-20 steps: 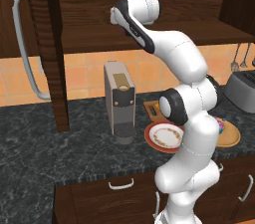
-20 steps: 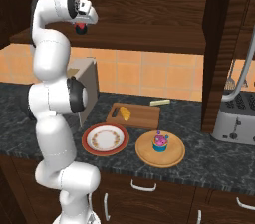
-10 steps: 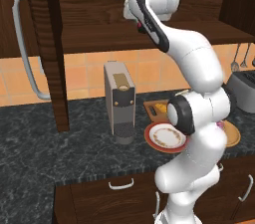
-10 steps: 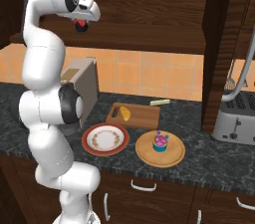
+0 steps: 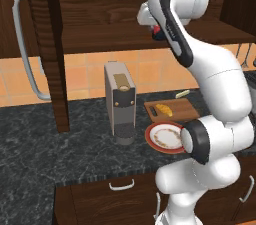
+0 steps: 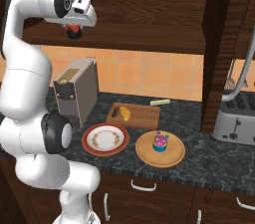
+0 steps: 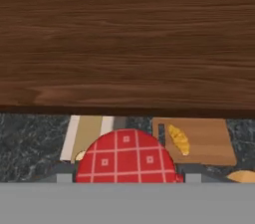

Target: From the different types of pastries on the counter, select a croissant and place it on the cutting board. Then retrieve a jar of jam from the cabinet and place it alongside the croissant on the cutting board.

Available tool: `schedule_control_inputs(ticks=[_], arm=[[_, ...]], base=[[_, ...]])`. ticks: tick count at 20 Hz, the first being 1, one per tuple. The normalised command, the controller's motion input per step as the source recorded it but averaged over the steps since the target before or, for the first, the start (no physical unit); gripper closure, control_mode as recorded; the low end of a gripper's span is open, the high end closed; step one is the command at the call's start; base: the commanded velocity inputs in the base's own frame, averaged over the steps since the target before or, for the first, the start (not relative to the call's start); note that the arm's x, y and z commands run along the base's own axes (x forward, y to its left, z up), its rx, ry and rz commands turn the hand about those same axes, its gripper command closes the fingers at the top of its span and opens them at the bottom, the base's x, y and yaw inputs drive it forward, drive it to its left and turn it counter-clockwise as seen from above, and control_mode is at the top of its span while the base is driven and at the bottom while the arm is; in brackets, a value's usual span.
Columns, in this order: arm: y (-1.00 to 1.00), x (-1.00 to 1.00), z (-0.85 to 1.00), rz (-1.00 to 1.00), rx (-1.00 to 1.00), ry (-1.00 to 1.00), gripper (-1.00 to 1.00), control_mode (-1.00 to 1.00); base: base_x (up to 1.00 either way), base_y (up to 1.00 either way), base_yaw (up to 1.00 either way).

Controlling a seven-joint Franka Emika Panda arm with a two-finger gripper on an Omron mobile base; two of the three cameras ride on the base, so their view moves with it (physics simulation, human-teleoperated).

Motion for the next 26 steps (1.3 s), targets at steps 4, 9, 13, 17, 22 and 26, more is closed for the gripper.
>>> schedule_control_inputs(ticks=[4, 9, 13, 17, 22, 26], arm=[[-0.29, -1.00, -0.06, 0.27, -0.02, -0.08, 1.00, -1.00], [-0.20, -0.95, -0.55, 0.35, -0.04, -0.20, 1.00, -1.00], [-0.06, -0.74, -0.88, 0.38, 0.00, -0.29, 1.00, -1.00], [-0.01, -0.68, -0.87, 0.41, 0.00, -0.31, 1.00, -1.00], [-0.17, -0.50, -0.68, 0.40, 0.00, -0.21, 1.00, -1.00], [-0.21, -0.08, -0.24, 0.17, -0.01, -0.02, 1.00, -1.00]], base=[[0.00, 0.00, 0.00], [0.00, 0.00, 0.00], [0.00, 0.00, 0.00], [0.00, 0.00, 0.00], [0.00, 0.00, 0.00], [0.00, 0.00, 0.00]])
